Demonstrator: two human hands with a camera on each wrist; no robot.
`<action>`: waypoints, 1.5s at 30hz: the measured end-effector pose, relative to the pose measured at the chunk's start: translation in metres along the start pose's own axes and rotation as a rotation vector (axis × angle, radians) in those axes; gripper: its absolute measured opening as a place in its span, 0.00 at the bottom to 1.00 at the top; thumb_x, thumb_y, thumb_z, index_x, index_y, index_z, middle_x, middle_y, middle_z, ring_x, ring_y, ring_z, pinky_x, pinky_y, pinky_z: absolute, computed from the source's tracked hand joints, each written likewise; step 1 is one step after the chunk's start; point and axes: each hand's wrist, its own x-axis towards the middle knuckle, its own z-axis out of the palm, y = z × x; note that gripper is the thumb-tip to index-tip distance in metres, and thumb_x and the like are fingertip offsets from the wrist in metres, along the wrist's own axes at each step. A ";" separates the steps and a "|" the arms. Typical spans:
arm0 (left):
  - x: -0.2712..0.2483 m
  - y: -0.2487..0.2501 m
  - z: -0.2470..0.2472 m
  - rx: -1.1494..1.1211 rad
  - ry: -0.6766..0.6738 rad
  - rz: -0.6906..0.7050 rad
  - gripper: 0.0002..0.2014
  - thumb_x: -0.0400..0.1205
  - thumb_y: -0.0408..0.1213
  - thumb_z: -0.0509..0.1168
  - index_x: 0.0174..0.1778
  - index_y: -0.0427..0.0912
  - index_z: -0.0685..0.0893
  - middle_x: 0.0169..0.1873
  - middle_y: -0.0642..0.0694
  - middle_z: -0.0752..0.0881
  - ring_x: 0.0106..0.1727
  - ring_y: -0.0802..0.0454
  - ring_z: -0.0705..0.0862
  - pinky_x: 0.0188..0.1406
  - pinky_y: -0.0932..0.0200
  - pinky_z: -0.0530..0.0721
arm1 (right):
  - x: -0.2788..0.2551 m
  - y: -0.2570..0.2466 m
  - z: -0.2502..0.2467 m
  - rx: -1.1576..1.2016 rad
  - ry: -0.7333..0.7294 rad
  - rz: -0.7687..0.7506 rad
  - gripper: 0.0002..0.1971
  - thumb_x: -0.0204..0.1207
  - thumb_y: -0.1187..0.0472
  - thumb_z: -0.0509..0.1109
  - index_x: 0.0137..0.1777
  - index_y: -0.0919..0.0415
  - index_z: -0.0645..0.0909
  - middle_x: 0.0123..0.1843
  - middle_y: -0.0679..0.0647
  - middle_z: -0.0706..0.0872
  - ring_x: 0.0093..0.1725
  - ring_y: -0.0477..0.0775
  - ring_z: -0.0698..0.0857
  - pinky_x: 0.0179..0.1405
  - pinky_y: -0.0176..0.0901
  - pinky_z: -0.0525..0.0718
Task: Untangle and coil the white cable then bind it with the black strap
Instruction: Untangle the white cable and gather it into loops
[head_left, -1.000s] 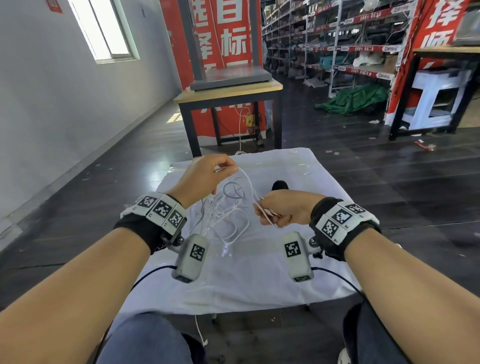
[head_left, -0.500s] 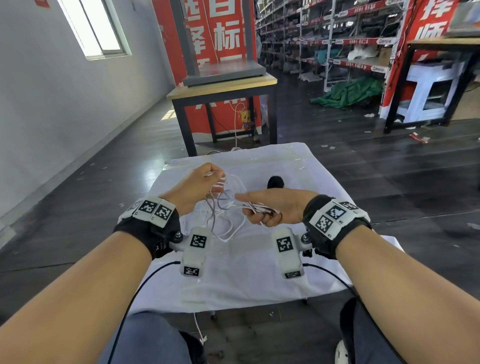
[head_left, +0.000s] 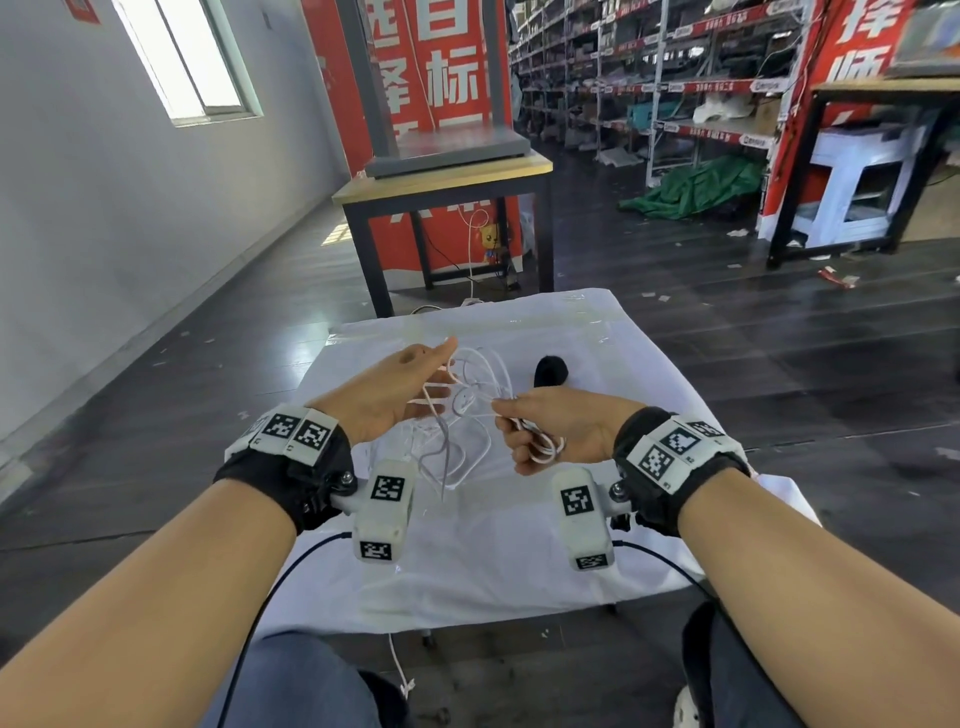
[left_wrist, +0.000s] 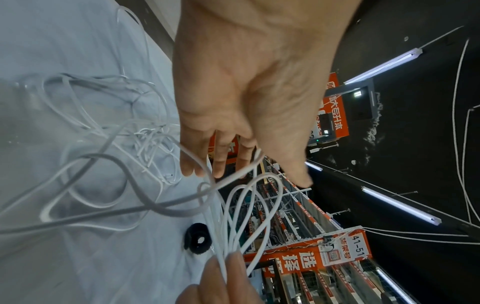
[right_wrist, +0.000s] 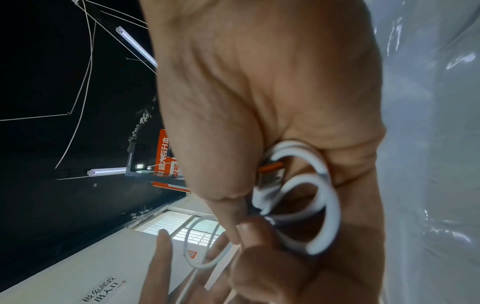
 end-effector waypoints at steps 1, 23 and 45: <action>-0.001 0.000 0.000 0.018 -0.024 0.006 0.26 0.80 0.60 0.61 0.63 0.42 0.79 0.55 0.44 0.85 0.52 0.49 0.85 0.57 0.55 0.86 | 0.000 0.000 0.001 0.010 0.000 -0.001 0.16 0.86 0.54 0.57 0.37 0.60 0.71 0.23 0.51 0.70 0.20 0.47 0.74 0.27 0.39 0.84; -0.003 0.006 0.016 -0.158 0.021 -0.134 0.07 0.82 0.33 0.66 0.41 0.34 0.81 0.38 0.36 0.86 0.38 0.46 0.86 0.51 0.54 0.86 | -0.003 0.001 -0.001 -0.049 0.136 -0.108 0.12 0.83 0.52 0.64 0.45 0.61 0.76 0.21 0.46 0.65 0.18 0.42 0.63 0.20 0.33 0.74; -0.008 0.012 0.029 -0.293 -0.016 0.151 0.08 0.88 0.32 0.55 0.50 0.39 0.80 0.26 0.49 0.65 0.21 0.58 0.62 0.21 0.68 0.68 | 0.004 -0.002 0.000 -0.278 0.242 -0.272 0.07 0.84 0.59 0.61 0.49 0.61 0.78 0.38 0.54 0.82 0.31 0.50 0.81 0.31 0.36 0.82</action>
